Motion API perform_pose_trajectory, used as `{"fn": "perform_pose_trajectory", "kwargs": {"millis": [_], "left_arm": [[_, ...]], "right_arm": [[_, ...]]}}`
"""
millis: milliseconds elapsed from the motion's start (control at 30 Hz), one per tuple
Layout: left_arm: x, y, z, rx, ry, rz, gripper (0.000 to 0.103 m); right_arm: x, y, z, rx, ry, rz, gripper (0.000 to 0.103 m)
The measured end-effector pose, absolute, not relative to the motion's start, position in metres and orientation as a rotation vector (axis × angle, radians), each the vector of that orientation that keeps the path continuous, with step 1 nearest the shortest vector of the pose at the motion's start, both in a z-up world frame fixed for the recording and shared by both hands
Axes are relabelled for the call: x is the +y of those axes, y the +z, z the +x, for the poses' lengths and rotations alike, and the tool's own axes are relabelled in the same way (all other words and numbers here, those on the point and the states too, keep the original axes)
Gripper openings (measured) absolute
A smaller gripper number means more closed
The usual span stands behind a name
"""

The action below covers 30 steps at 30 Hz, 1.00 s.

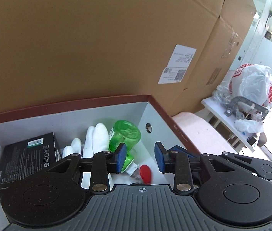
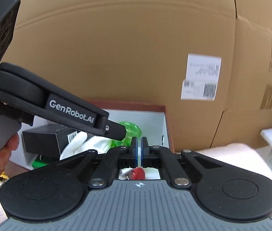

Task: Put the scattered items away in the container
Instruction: 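Carry the car key into the brown container and open the left gripper, then withdraw the left gripper from the container toward the green bagged item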

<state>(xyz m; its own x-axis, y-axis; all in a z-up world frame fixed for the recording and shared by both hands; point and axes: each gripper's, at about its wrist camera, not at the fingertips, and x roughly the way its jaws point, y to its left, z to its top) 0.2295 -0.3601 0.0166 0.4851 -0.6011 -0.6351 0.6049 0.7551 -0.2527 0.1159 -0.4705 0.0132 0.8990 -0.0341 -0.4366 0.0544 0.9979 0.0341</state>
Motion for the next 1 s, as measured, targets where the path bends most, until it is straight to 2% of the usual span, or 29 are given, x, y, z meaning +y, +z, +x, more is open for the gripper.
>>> {"fn": "perform_pose_trajectory", "kwargs": {"millis": [100,133,167,233,267,367,533,1000], "left_arm": [[-0.357,0.014,0.229,0.747,-0.708,-0.004,0.087],[-0.356,0.014,0.229,0.736,-0.701,-0.008,0.089],[-0.354,0.015,0.228,0.731,-0.701,-0.01,0.091],[-0.351,0.016,0.227,0.727,-0.705,-0.016,0.096],[-0.349,0.017,0.227,0.723,-0.701,-0.017,0.101],[-0.344,0.02,0.221,0.699,-0.675,-0.012,0.103],[-0.339,0.022,0.21,0.674,-0.662,0.028,0.103],[-0.318,0.026,0.185,0.684,-0.67,0.007,0.103]], "right_arm": [[-0.472,0.008,0.116,0.457,-0.042,0.046,0.006],[-0.472,0.007,0.115,0.453,-0.04,0.049,0.02],[-0.473,0.007,0.114,0.446,-0.045,0.057,0.047],[-0.472,0.007,0.109,0.407,-0.046,0.059,0.067],[-0.471,0.008,0.108,0.4,-0.039,0.059,0.073],[-0.466,0.01,0.103,0.382,-0.026,0.048,0.085],[-0.461,0.013,0.096,0.355,-0.023,0.045,0.1],[-0.448,0.031,0.078,0.344,0.002,0.066,0.102]]}}
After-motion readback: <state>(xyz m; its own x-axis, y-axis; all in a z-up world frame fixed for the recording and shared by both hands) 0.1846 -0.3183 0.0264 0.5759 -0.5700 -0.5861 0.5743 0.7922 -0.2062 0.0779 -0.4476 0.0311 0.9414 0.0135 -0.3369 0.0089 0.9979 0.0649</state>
